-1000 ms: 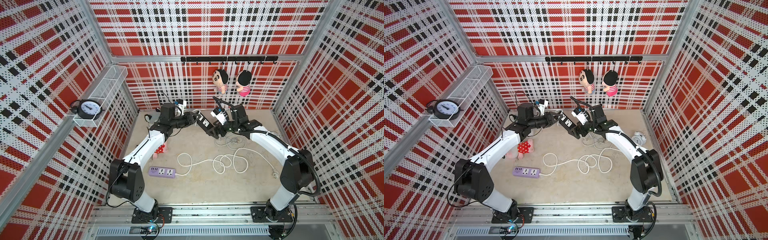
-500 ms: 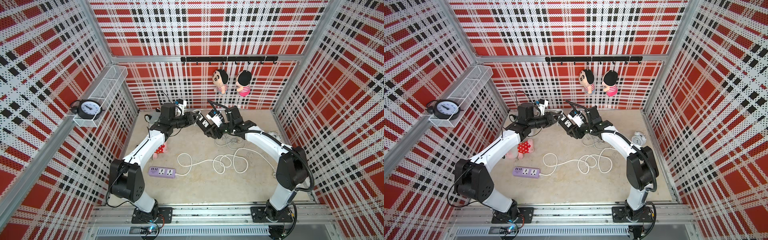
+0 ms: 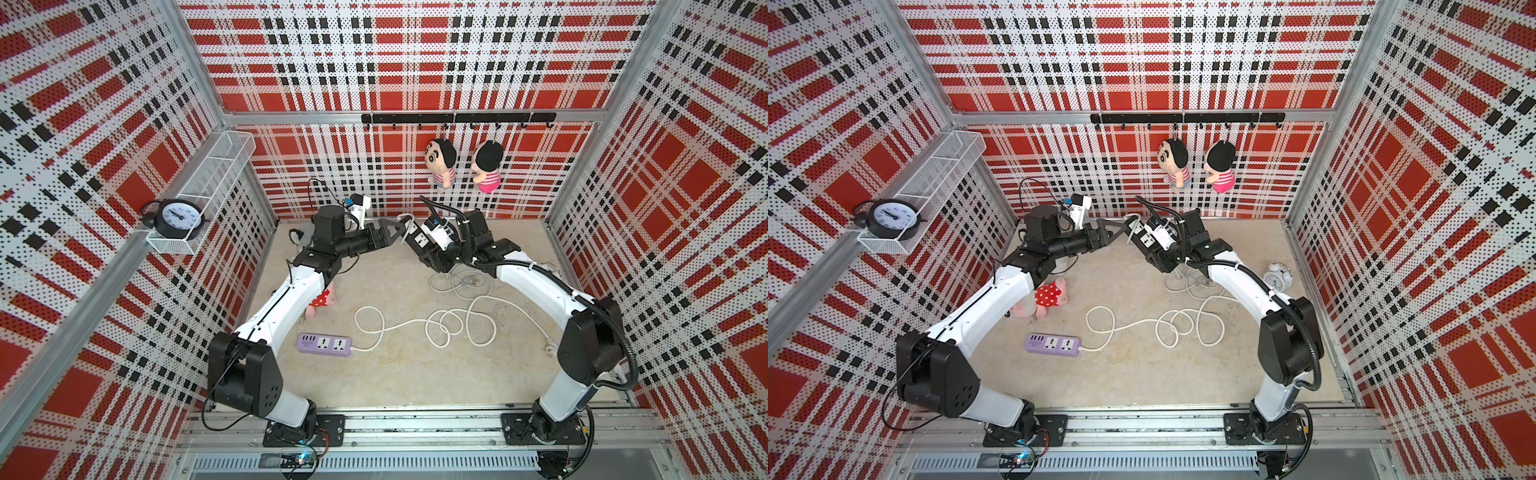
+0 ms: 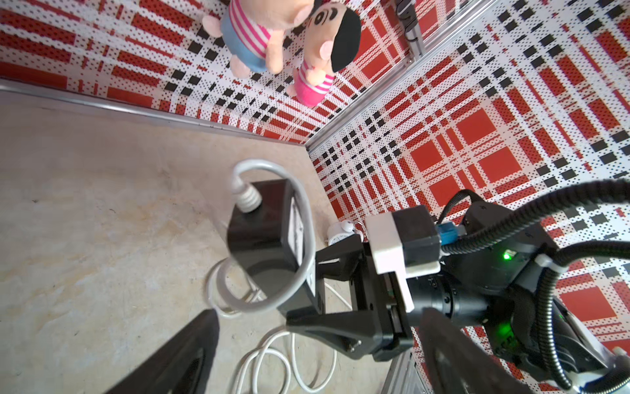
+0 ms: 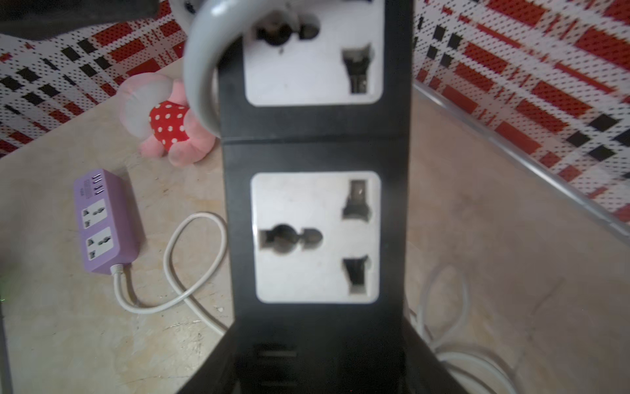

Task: Unwrap the cord wrapped around the power strip
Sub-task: Adjust the power strip.

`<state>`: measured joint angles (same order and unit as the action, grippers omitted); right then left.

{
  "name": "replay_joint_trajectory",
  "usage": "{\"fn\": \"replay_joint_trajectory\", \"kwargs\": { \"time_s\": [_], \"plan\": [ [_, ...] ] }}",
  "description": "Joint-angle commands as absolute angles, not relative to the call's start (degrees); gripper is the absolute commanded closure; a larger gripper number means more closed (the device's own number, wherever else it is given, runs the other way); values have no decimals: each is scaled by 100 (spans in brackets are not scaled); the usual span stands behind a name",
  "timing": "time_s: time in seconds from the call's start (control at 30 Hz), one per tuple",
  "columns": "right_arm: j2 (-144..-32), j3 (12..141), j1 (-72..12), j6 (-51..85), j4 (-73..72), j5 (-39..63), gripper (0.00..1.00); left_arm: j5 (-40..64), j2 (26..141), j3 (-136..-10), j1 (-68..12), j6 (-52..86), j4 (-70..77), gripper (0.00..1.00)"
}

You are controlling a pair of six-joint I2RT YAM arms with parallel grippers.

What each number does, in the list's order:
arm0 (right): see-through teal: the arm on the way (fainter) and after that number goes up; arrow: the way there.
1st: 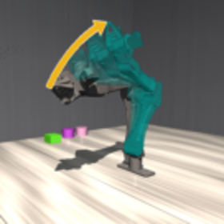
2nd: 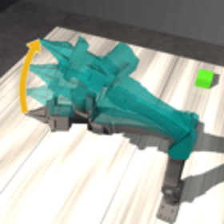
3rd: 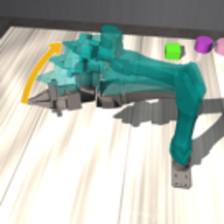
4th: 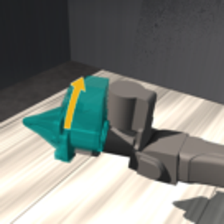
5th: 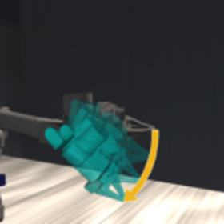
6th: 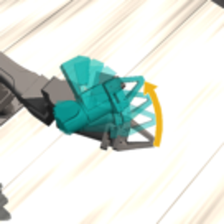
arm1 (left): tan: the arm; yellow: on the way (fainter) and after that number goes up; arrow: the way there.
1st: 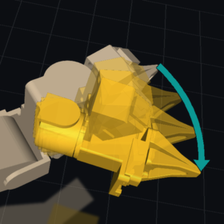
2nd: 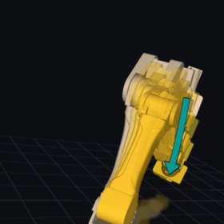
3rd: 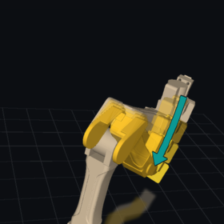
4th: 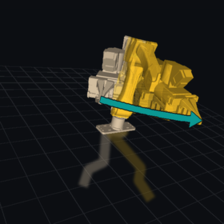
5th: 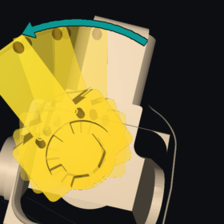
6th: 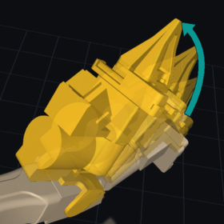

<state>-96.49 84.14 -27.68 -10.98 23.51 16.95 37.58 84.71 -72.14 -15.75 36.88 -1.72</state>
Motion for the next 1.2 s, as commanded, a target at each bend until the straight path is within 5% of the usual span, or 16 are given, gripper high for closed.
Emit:
{"fn": "replay_joint_trajectory", "kwargs": {
  "time_s": [0.0,0.23,0.4,0.5,0.6,0.7,0.9,1.17],
  "plan": [
    [-8813,7856,-2903,-1896,1290,403,53,3712,8190,-6769,-1318,4186,779,6],
    [-8491,7056,-2987,-2491,-339,-33,55,3788,8345,-6310,-1366,4991,1978,26],
    [-8458,7092,-2997,-2247,-409,769,54,3534,8592,-6264,-1702,5140,2515,66],
    [-8429,6978,-2999,-2093,-605,1189,53,3439,8702,-6231,-1783,5161,2774,79],
    [-8553,7160,-3002,-1842,-371,1539,52,3417,8755,-6228,-1870,5089,2851,74],
    [-8704,7334,-2999,-1703,-144,1568,52,3536,8700,-6134,-1916,5124,3029,48],
    [-8904,7533,-3002,-1541,124,1988,52,3660,8427,-6086,-1946,5093,3134,21],
    [-9088,7716,-2999,-1304,297,2433,52,3483,8259,-6166,-2004,5073,3173,21]
  ]
}}
